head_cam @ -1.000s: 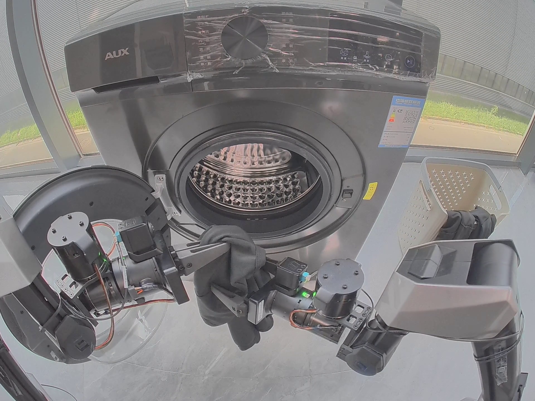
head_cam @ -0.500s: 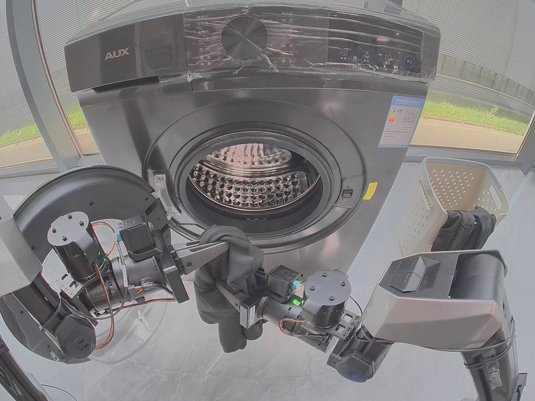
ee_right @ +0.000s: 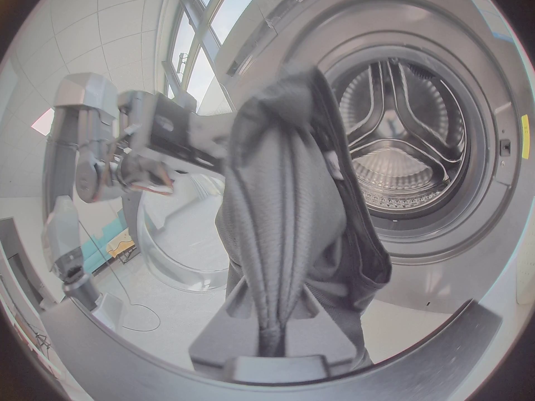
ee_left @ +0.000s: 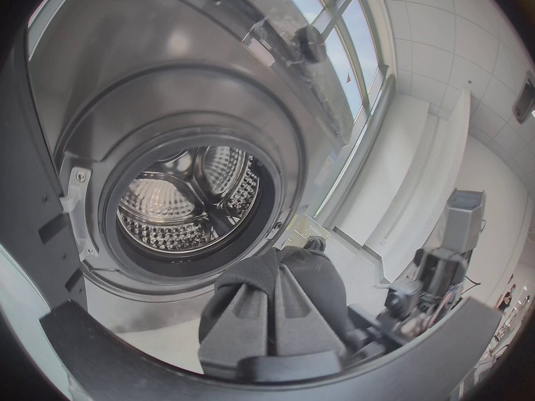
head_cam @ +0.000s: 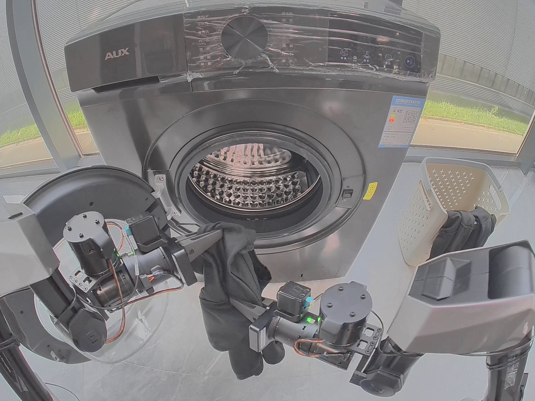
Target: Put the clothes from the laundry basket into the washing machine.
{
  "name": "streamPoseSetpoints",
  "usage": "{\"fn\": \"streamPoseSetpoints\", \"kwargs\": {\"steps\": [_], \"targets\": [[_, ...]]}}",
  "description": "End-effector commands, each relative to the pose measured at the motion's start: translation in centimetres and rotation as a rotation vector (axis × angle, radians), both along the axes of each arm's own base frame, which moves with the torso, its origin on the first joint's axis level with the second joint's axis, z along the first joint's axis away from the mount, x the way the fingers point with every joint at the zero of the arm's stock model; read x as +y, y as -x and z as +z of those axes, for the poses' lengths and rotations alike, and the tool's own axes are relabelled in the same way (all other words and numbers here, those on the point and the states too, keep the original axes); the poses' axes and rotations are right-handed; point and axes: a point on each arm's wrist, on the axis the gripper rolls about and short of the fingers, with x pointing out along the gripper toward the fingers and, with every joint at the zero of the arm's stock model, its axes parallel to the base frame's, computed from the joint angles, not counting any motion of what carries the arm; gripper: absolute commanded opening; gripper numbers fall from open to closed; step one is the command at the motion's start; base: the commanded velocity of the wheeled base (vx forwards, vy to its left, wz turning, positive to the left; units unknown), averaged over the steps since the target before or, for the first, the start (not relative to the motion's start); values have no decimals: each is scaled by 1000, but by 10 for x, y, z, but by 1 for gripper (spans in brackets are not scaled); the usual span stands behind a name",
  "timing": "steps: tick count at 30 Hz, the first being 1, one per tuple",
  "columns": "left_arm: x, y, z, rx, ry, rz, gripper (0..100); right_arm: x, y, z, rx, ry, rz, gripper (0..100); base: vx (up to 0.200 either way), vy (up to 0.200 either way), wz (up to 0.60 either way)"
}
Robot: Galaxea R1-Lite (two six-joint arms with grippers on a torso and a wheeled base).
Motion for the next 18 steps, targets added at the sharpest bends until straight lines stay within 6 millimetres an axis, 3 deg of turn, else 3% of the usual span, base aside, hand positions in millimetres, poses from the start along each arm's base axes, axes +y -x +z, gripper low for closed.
{"fn": "streamPoseSetpoints", "kwargs": {"steps": [1, 3, 4, 14, 18], "targets": [[-3, -12, -20, 57, -17, 26, 0, -9, 12, 28, -30, -41, 12, 0, 0, 0, 0], [-2, -10, -20, 59, -17, 15, 0, -11, 9, 28, -31, -40, -1, 0, 0, 0, 0], [-2, -10, -19, 59, -14, 14, 100, -12, 8, 28, -31, -40, -2, 0, 0, 0, 0], [3, -10, -17, 80, 11, 29, 100, -38, -28, 41, -64, -65, -139, 0, 0, 0, 0], [2, 1, -25, 123, -10, -38, 100, -39, -37, 48, -87, -91, -162, 0, 0, 0, 0]]}}
